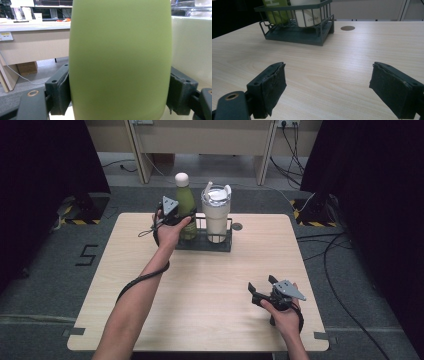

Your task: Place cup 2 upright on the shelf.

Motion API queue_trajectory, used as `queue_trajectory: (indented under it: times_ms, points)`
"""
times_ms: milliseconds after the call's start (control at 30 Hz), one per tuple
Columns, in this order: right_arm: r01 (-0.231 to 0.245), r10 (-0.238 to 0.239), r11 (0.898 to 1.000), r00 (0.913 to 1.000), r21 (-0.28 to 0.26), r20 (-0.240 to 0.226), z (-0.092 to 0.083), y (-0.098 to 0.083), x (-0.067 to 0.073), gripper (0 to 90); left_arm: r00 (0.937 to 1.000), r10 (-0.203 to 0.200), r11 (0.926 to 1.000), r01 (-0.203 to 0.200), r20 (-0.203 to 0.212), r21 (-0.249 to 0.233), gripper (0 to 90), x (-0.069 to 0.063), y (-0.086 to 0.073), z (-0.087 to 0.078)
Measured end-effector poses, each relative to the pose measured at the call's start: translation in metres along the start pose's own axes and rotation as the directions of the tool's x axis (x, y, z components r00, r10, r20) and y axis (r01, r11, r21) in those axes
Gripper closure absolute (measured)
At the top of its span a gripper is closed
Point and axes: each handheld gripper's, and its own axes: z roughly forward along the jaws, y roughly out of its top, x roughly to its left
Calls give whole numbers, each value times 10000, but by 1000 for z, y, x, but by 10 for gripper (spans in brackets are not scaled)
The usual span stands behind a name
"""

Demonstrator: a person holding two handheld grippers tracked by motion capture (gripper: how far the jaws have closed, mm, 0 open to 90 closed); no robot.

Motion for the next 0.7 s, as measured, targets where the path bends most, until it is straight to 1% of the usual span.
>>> queue_trajectory:
  times_ms: [133, 233, 467, 500, 700]
  points:
    - [13, -13, 10000, 10000, 8, -5, 0, 0, 0, 132, 10000, 28, 10000, -28, 29, 81, 210, -1, 1, 1]
    - [1, -1, 10000, 10000, 9, -7, 0, 0, 1, 135, 9997, 182, 9997, -185, 155, 164, 209, -1, 1, 1]
    - [56, -56, 10000, 10000, 25, -4, 0, 0, 1, 136, 9999, 22, 9999, -24, 151, 133, 206, 1, 1, 2]
    - [0, 0, 10000, 10000, 17, -20, 0, 0, 1, 136, 9998, 42, 9999, -45, 175, 142, 207, 1, 1, 2]
    - [20, -20, 10000, 10000, 31, -40, 1, 0, 2, 137, 9994, 155, 9998, -160, 305, 154, 204, -1, 0, 1]
